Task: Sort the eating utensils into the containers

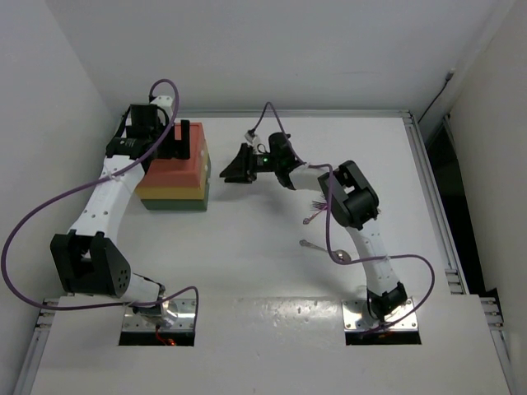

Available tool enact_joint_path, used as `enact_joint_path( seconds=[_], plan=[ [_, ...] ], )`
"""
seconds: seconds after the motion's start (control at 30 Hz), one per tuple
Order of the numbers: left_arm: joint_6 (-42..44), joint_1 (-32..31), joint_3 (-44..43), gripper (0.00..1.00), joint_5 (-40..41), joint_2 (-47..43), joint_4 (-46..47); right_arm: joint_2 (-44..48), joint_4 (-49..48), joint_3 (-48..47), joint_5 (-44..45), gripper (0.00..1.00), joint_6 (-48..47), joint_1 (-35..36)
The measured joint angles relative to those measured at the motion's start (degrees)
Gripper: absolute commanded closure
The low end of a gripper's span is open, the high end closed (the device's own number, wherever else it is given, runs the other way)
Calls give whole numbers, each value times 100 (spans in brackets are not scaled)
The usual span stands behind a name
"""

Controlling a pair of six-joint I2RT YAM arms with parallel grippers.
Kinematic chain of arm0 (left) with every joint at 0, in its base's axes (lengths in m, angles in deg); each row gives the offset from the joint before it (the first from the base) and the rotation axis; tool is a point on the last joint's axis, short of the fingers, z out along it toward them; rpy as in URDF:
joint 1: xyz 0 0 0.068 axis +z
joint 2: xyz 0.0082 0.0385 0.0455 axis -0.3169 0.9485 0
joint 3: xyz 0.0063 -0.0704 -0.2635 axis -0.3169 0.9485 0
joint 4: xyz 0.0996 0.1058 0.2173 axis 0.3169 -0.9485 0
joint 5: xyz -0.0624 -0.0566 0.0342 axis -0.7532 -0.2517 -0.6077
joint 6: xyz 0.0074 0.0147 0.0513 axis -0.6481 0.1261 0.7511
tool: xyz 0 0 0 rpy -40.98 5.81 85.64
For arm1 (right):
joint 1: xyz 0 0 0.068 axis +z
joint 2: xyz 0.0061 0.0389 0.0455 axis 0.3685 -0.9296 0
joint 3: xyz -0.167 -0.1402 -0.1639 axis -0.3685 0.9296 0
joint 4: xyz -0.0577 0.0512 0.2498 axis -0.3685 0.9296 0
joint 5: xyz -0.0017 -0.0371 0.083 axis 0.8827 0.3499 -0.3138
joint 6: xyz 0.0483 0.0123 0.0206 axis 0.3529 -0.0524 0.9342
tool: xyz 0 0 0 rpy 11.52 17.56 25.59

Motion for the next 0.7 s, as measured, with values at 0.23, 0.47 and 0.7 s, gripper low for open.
enact_joint_path(
  seconds=[0.23, 0.47, 0.7],
  plan=[
    [22, 0, 120, 0, -50, -83, 109, -15, -1567, 214, 372, 45, 1539, -98],
    [72, 0, 144, 0, -127, -103, 122, -894, -2223, -369, 682, 47, 2529, 48],
    [105, 0, 144, 0, -168, -105, 120, -1364, -2184, -890, 874, 47, 2765, 170]
  ],
)
